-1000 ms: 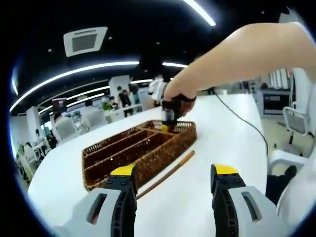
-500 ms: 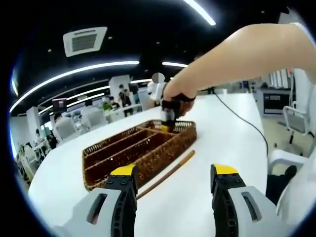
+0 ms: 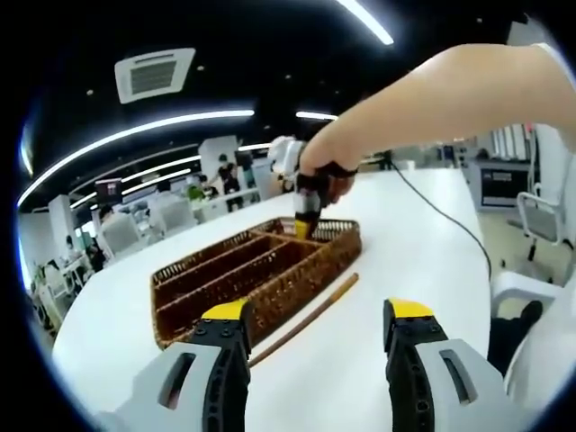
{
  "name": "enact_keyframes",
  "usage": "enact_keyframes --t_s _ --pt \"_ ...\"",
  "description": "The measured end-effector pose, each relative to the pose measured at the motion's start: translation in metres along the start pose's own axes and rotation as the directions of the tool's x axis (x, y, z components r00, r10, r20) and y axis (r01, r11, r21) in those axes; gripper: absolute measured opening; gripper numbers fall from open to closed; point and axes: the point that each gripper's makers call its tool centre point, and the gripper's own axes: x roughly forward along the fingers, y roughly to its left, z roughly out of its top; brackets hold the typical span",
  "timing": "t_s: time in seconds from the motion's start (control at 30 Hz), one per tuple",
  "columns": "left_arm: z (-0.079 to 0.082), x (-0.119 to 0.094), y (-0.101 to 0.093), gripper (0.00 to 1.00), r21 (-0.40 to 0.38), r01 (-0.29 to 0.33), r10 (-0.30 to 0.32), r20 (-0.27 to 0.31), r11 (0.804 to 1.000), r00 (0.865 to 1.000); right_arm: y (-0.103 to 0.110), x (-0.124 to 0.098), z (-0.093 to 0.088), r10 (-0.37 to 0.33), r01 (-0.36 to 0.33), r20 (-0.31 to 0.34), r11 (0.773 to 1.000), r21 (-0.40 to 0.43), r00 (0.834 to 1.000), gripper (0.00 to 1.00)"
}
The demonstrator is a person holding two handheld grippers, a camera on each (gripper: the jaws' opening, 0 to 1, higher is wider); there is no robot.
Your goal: Arrange the knives, forks, and spoons in their matching storage slots by inserting each utensil handle-first until every utensil is classified and aligned in the correct compartment
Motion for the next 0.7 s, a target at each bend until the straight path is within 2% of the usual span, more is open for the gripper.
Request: enact_keyframes --t_s 0.27,0.3,0.47,0.57,0.7 --pt "-0.005 0.001 0.005 0.58 0.006 -0.009 0.009 -0.019 1.000 1.000 0.014 -0.012 -0.005 0.047 -0.044 0.015 0.988 -0.146 0.999 0.12" --pt "-0.006 0.001 0.005 0.58 0.005 -0.011 0.011 -0.023 1.000 1.000 0.016 -0.013 -0.005 0.062 -0.057 0.022 0.980 -0.189 0.998 0.12" --pt "-0.011 0.002 0.010 0.58 0.003 -0.019 0.019 -0.041 1.000 0.999 0.024 -0.022 -0.005 0.104 -0.083 0.062 0.956 -0.280 0.993 0.12" --pt "-0.014 0.002 0.012 0.58 -0.003 -0.025 0.025 -0.048 1.000 0.999 0.032 -0.026 -0.007 0.145 -0.102 0.088 0.920 -0.377 0.986 0.12" --pt "-0.017 0.002 0.014 0.58 -0.006 -0.033 0.033 -0.061 0.999 0.998 0.042 -0.029 -0.012 0.180 -0.113 0.118 0.896 -0.430 0.977 0.12"
